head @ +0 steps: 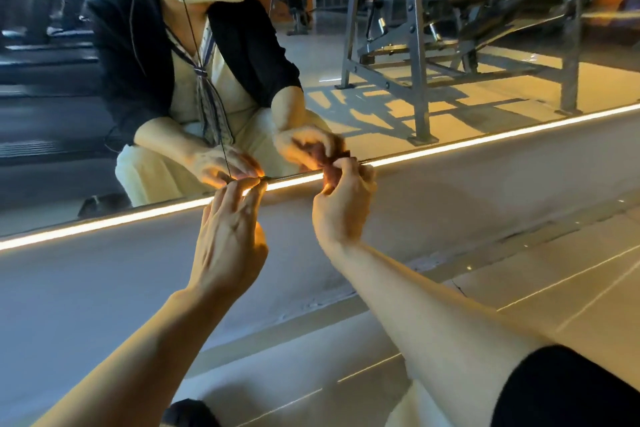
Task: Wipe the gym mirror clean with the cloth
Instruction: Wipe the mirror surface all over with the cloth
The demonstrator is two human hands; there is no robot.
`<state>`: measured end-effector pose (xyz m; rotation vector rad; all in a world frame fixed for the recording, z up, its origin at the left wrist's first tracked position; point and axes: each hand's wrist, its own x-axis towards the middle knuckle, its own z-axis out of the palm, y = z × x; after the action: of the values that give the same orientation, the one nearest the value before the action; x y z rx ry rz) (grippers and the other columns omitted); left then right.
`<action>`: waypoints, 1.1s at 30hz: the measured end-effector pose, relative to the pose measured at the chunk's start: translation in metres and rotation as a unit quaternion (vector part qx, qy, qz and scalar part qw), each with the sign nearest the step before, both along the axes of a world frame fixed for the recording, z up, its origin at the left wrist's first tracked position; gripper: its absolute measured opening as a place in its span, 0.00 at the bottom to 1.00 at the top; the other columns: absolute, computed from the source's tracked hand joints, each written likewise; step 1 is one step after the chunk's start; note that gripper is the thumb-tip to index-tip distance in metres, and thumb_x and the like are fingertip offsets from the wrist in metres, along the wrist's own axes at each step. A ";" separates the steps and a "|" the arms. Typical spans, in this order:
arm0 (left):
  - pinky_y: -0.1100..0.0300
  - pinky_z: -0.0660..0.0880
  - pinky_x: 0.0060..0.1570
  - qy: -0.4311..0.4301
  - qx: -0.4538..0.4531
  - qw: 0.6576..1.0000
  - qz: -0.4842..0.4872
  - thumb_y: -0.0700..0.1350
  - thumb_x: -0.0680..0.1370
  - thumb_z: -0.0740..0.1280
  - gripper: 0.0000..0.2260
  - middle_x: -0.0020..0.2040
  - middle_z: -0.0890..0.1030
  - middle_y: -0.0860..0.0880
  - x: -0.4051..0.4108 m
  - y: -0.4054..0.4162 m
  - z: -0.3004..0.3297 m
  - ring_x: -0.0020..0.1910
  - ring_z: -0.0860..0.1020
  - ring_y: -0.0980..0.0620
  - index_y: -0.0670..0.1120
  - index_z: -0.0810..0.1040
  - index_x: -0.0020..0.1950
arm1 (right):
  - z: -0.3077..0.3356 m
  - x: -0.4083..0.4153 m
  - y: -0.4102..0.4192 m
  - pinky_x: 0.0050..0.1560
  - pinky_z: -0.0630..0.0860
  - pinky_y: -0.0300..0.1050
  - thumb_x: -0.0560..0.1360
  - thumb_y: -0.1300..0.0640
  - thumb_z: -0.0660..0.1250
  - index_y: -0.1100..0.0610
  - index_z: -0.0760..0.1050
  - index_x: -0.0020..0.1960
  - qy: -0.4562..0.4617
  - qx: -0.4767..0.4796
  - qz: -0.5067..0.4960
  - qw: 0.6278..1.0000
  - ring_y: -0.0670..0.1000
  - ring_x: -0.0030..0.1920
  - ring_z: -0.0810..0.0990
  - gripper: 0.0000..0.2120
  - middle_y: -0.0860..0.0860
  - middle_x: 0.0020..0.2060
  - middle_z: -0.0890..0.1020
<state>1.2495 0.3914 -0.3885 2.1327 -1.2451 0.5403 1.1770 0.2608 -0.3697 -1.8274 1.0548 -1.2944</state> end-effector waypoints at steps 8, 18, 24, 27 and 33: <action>0.40 0.73 0.61 0.011 -0.034 0.999 0.024 0.26 0.69 0.61 0.27 0.66 0.75 0.37 0.001 0.002 0.002 0.63 0.73 0.36 0.37 0.76 0.67 | 0.015 -0.005 -0.006 0.51 0.66 0.40 0.74 0.72 0.63 0.60 0.75 0.59 -0.048 0.099 -0.030 0.993 0.59 0.57 0.74 0.16 0.57 0.57 0.73; 0.40 0.73 0.61 0.009 0.020 0.999 0.028 0.22 0.64 0.65 0.32 0.67 0.74 0.38 0.006 0.025 0.006 0.63 0.72 0.36 0.36 0.75 0.68 | 0.005 0.004 0.032 0.50 0.64 0.35 0.76 0.68 0.65 0.58 0.81 0.59 0.000 0.100 0.073 0.992 0.56 0.58 0.76 0.15 0.50 0.52 0.72; 0.42 0.73 0.64 -0.051 0.051 0.997 0.017 0.22 0.65 0.64 0.32 0.70 0.73 0.38 0.014 0.054 -0.012 0.65 0.72 0.37 0.36 0.75 0.68 | 0.012 0.008 0.006 0.57 0.61 0.45 0.76 0.67 0.63 0.63 0.72 0.65 0.011 0.125 -0.067 0.990 0.63 0.63 0.70 0.17 0.62 0.65 0.73; 0.41 0.70 0.65 -0.066 0.044 0.997 0.023 0.24 0.67 0.64 0.31 0.71 0.72 0.37 0.024 0.061 -0.019 0.67 0.69 0.37 0.36 0.73 0.70 | 0.010 0.026 0.048 0.59 0.58 0.46 0.76 0.66 0.63 0.63 0.71 0.64 0.041 0.078 -0.020 0.996 0.63 0.63 0.69 0.16 0.61 0.68 0.69; 0.42 0.69 0.64 -0.028 0.012 0.999 0.017 0.30 0.70 0.57 0.29 0.70 0.72 0.38 0.029 0.061 -0.011 0.66 0.70 0.37 0.37 0.72 0.72 | 0.011 0.023 0.071 0.50 0.65 0.32 0.76 0.66 0.66 0.61 0.79 0.60 0.003 0.044 0.069 0.997 0.57 0.59 0.75 0.12 0.54 0.56 0.72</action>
<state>1.2789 0.4525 -0.3997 2.1761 -1.2544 0.6051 1.2002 0.3316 -0.3591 -1.8067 0.9562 -1.1447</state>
